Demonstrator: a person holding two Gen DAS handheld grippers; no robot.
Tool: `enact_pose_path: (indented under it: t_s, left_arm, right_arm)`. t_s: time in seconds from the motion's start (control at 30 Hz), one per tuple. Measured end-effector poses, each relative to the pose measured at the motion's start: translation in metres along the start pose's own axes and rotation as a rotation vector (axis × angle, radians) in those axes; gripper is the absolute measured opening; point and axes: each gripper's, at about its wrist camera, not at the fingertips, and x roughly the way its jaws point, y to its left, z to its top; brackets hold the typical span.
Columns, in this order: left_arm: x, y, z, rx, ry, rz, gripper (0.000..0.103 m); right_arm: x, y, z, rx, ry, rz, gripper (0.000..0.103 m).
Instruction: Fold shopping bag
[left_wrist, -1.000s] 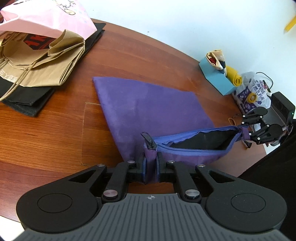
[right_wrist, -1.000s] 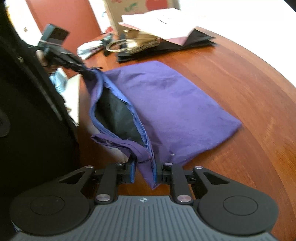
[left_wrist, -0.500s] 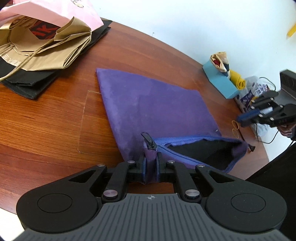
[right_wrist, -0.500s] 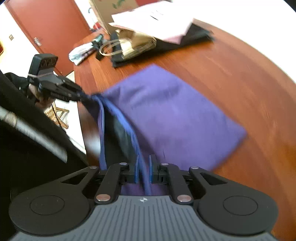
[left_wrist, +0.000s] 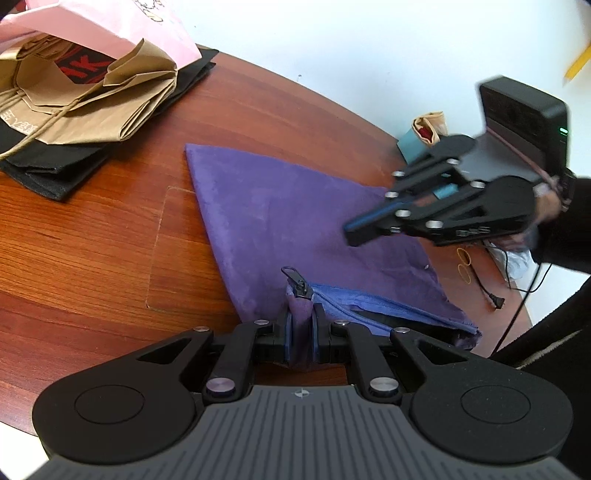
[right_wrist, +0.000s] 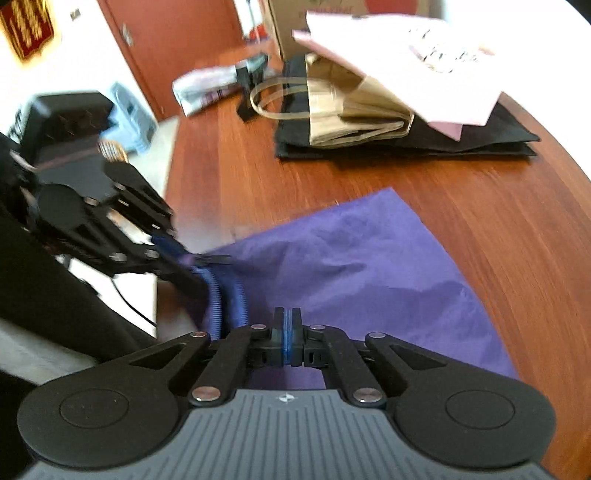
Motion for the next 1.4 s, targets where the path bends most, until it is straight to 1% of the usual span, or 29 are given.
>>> enact_pose_path:
  t_s: [0.07, 0.17, 0.33, 0.47, 0.63, 0.7, 0.83, 1.0, 1.2, 1.4]
  left_arm:
    - [0.002, 0.001, -0.002, 0.008, 0.003, 0.003, 0.011]
    - [0.004, 0.001, -0.003, 0.027, 0.012, 0.002, 0.014]
    - [0.008, 0.005, -0.004, 0.032, 0.027, -0.008, 0.015]
    - [0.010, 0.009, -0.006, 0.029, 0.033, -0.023, 0.013]
    - [0.010, 0.013, -0.007, -0.002, 0.026, -0.033, 0.012]
    - [0.009, 0.014, -0.008, -0.010, 0.025, -0.035, 0.012]
    - [0.007, 0.015, -0.008, -0.016, 0.021, -0.043, 0.012]
    - [-0.001, 0.012, -0.001, -0.021, -0.009, -0.058, 0.011]
    - [-0.012, 0.010, 0.019, -0.033, -0.072, -0.093, 0.011]
    - [-0.013, 0.014, 0.033, -0.083, -0.088, -0.131, 0.010]
  right_arm:
    - [0.012, -0.006, 0.006, -0.006, 0.042, -0.029, 0.000]
    - [0.022, -0.010, 0.011, -0.020, 0.069, -0.029, 0.000]
    - [0.039, -0.003, 0.022, -0.062, 0.074, -0.010, 0.000]
    - [0.050, 0.002, 0.032, -0.084, 0.067, -0.014, 0.000]
    - [0.057, 0.005, 0.049, -0.088, 0.041, 0.017, 0.000]
    - [0.062, 0.007, 0.057, -0.095, 0.038, 0.014, 0.000]
    - [0.079, 0.007, 0.068, -0.113, 0.074, 0.025, 0.000]
    - [0.092, 0.004, 0.074, -0.119, 0.109, 0.049, 0.000]
    - [0.099, 0.003, 0.078, -0.123, 0.135, 0.078, 0.000]
    - [0.102, -0.010, 0.082, -0.066, 0.157, 0.142, 0.001]
